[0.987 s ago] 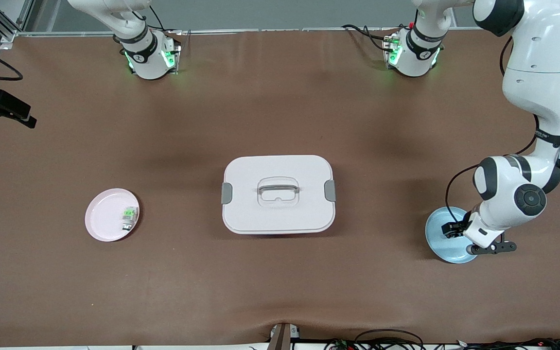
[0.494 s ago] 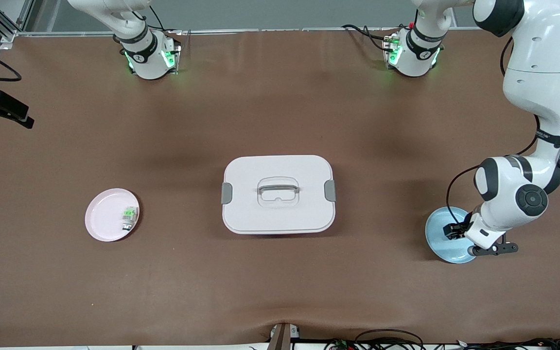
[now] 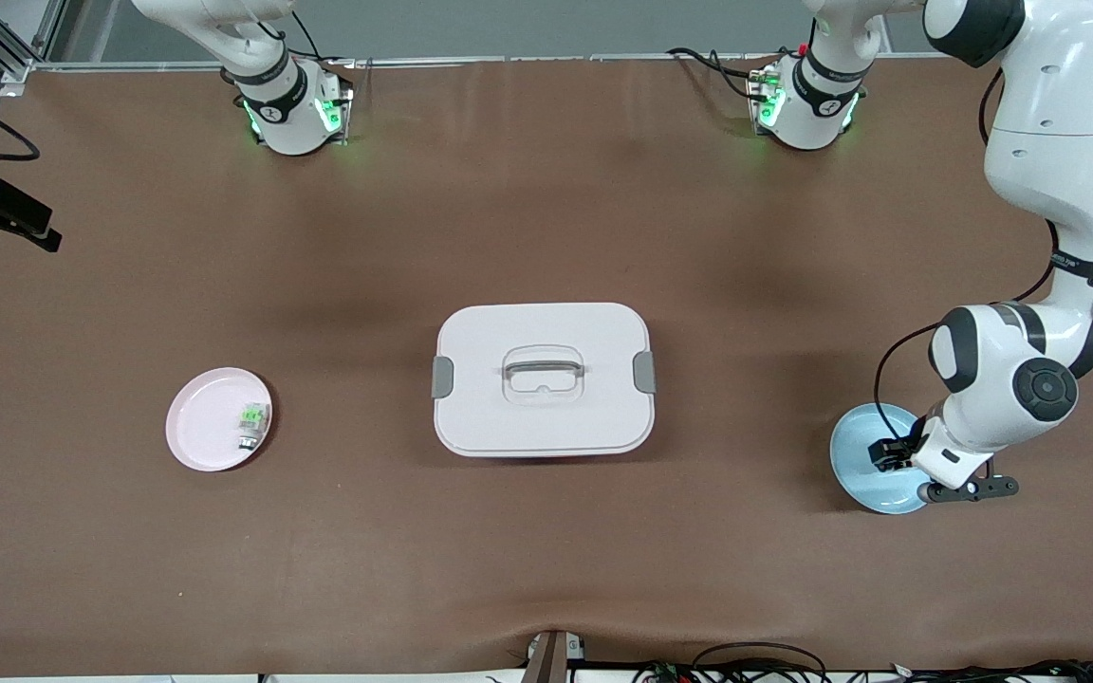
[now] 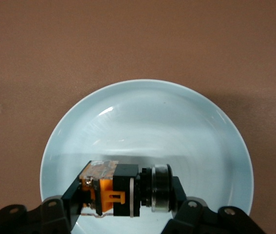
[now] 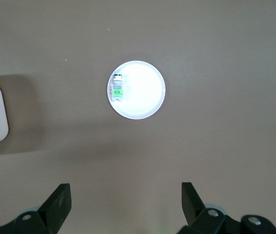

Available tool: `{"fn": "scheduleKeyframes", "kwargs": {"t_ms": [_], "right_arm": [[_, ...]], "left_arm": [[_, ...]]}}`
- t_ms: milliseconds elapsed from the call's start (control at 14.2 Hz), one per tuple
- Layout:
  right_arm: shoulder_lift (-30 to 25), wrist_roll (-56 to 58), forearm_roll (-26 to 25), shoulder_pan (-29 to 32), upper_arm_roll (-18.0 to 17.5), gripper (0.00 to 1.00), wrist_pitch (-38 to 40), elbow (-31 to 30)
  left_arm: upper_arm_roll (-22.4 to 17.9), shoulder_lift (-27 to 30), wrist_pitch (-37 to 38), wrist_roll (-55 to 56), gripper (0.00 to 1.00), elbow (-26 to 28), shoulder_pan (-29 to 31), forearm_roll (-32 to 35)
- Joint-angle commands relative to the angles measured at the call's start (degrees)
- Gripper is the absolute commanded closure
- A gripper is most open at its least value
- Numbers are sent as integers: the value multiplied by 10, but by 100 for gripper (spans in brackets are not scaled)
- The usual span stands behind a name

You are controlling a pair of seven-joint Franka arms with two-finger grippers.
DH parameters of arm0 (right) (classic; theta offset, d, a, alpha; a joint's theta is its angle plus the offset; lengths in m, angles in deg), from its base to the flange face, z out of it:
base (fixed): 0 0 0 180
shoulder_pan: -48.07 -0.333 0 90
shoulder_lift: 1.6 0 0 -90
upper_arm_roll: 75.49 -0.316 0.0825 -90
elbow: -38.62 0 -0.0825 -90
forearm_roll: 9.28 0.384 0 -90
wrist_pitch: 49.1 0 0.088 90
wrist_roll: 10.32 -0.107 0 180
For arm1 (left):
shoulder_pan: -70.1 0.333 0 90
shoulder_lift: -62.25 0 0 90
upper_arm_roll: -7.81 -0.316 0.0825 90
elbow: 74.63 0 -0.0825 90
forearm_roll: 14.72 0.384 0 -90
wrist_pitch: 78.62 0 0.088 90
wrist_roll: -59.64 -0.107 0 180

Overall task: Transfer orange switch to right arm and place
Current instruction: 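Close the left gripper on the orange switch, then lift the orange switch and carry it over the white box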

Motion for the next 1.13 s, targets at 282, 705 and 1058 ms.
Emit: {"fn": "scheduleKeyframes", "kwargs": {"t_ms": [282,705,1058], "right_arm": [[-2,-7,-4,-2,-1,0,2,0],[-2,-7,-4,-2,-1,0,4,-1],[-2,-7,-4,-1,-1,0,3,-1]], "left_arm": [[24,73,93,4,100,8,-3,2],[78,130,195,69,100,8,-2,0],[133,165,241,160,100,5,-3,-60]]}}
